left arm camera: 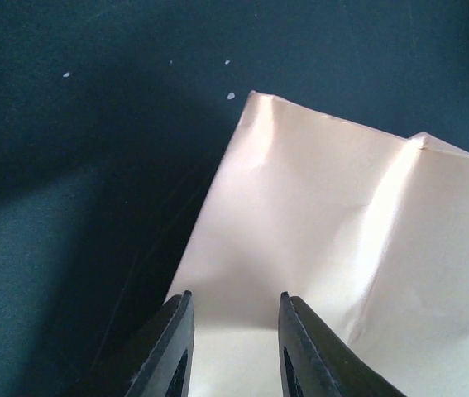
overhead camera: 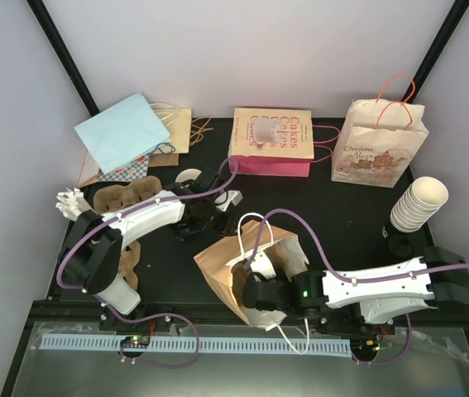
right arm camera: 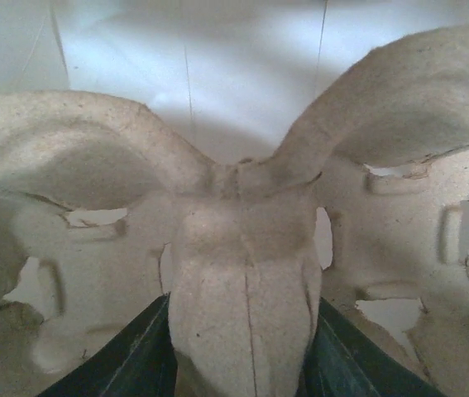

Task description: Pack the takeout coffee

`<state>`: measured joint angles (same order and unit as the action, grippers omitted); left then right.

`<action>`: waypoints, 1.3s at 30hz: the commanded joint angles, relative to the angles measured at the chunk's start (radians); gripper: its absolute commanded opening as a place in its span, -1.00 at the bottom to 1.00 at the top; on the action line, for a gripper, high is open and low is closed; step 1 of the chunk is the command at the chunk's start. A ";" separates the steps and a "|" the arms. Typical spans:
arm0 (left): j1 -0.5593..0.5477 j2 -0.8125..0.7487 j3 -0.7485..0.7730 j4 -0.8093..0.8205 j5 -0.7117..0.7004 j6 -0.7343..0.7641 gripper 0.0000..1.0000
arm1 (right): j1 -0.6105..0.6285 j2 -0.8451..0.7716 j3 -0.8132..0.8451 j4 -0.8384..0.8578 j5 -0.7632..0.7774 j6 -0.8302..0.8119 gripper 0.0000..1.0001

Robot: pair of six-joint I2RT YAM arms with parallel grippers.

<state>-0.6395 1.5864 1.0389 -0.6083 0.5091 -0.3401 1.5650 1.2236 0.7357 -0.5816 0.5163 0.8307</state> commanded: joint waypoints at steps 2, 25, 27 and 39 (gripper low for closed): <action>-0.017 0.019 0.015 0.018 0.074 0.013 -0.40 | 0.004 0.059 -0.026 0.056 0.084 -0.010 -0.20; -0.020 -0.006 0.025 0.011 0.112 0.026 -0.42 | -0.123 0.133 -0.017 0.215 -0.014 -0.238 -0.23; -0.021 -0.008 0.024 0.011 0.112 0.027 -0.42 | -0.123 0.115 -0.002 0.183 -0.018 -0.237 -0.22; -0.026 -0.043 0.042 0.001 0.063 0.035 -0.42 | -0.041 0.118 0.167 -0.051 0.031 -0.158 0.15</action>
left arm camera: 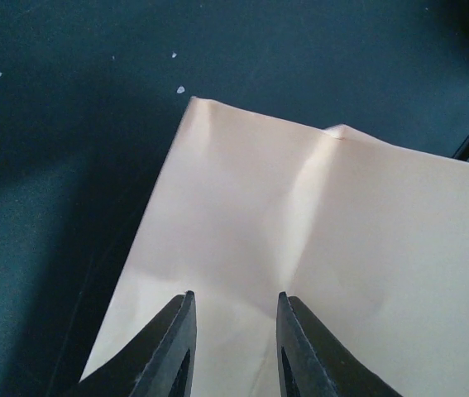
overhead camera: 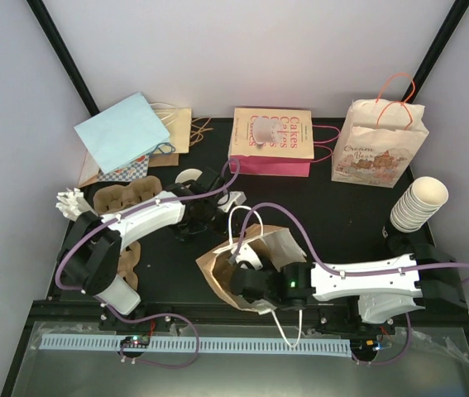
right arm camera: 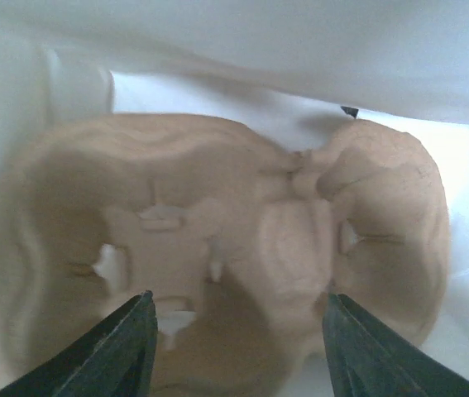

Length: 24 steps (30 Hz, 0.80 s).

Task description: Pack the takeout coffee

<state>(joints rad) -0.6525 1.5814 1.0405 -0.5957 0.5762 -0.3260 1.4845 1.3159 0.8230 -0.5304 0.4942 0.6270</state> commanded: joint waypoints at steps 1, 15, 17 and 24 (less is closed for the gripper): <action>-0.015 -0.041 0.041 -0.012 -0.008 0.022 -0.42 | 0.044 0.037 0.090 -0.114 0.058 0.058 0.19; -0.021 -0.261 0.127 -0.105 -0.105 0.039 0.10 | 0.063 0.023 0.029 -0.046 0.007 0.075 0.14; -0.022 -0.335 0.136 -0.131 -0.105 0.051 0.14 | 0.063 0.021 0.037 -0.052 0.008 0.054 0.12; -0.030 -0.524 0.110 -0.168 0.020 0.077 -0.27 | 0.054 0.015 0.044 -0.038 -0.014 0.024 0.09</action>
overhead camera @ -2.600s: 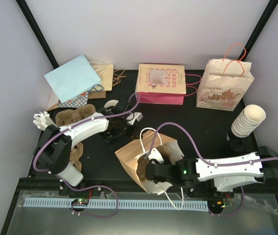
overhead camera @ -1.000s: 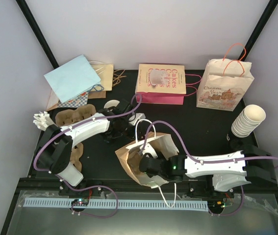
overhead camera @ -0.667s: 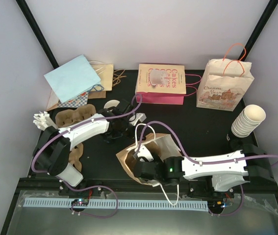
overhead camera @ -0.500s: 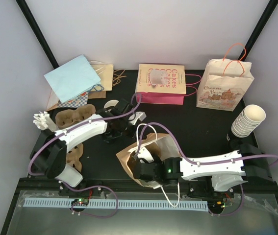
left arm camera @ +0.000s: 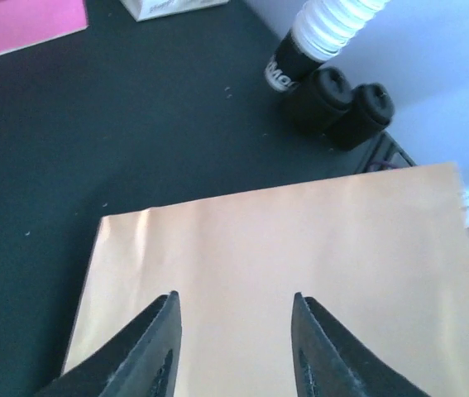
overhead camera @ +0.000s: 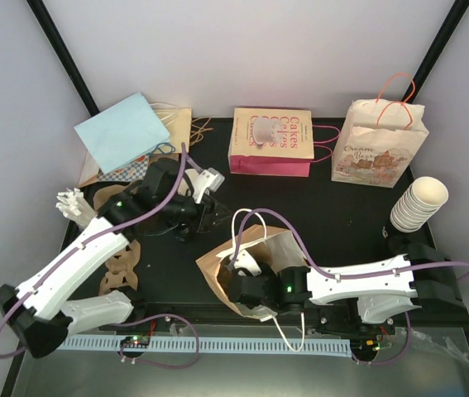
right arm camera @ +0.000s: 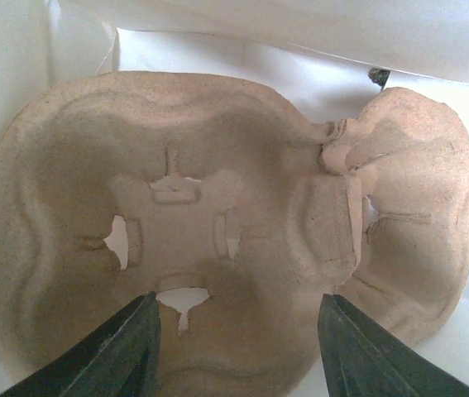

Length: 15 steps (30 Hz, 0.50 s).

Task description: Pack the takeout coffee

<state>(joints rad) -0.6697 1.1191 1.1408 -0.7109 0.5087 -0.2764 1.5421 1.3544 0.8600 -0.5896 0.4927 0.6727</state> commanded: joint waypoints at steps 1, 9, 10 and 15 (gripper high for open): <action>-0.019 -0.080 0.006 -0.055 0.112 0.023 -0.39 | -0.006 -0.024 0.007 0.025 -0.016 -0.024 0.09; -0.087 -0.148 0.010 -0.009 0.151 -0.011 -0.52 | -0.013 -0.015 0.010 0.024 -0.023 -0.033 0.08; -0.086 -0.158 0.017 -0.003 0.133 -0.015 -0.52 | -0.012 -0.015 0.011 0.024 -0.021 -0.031 0.08; -0.085 -0.224 0.021 0.053 0.070 -0.047 -0.47 | -0.013 -0.020 0.009 0.022 -0.020 -0.028 0.07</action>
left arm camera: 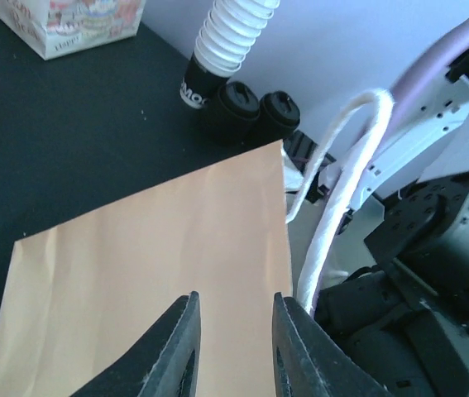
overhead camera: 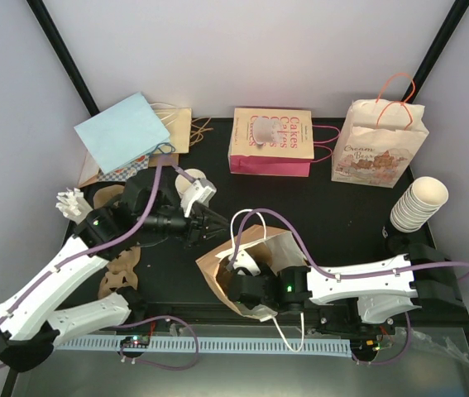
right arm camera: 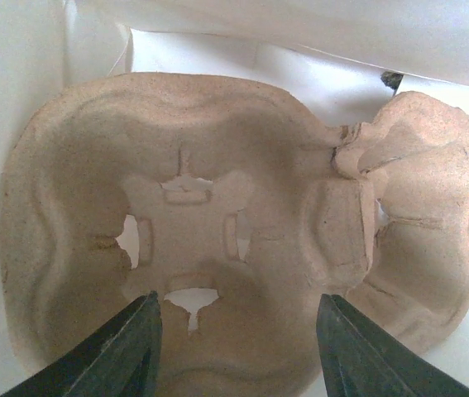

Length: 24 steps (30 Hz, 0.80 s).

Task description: Pack the takeout coffee

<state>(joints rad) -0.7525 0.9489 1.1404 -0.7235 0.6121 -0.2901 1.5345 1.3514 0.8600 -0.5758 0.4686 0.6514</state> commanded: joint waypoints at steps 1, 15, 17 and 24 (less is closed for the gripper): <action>-0.002 -0.056 0.019 0.069 -0.028 -0.037 -0.46 | -0.006 -0.016 0.009 0.008 0.003 -0.008 0.07; -0.002 -0.094 -0.051 0.231 0.073 -0.104 -0.04 | -0.020 -0.032 -0.001 0.017 -0.001 -0.012 0.07; -0.003 -0.087 -0.051 0.240 0.090 -0.107 -0.08 | -0.023 -0.033 -0.001 0.018 -0.002 -0.015 0.07; -0.003 -0.049 -0.033 0.182 0.013 -0.091 -0.18 | -0.025 -0.036 -0.003 0.023 -0.004 -0.018 0.07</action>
<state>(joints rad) -0.7532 0.8673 1.0908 -0.5156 0.6731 -0.3866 1.5177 1.3376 0.8597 -0.5686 0.4614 0.6373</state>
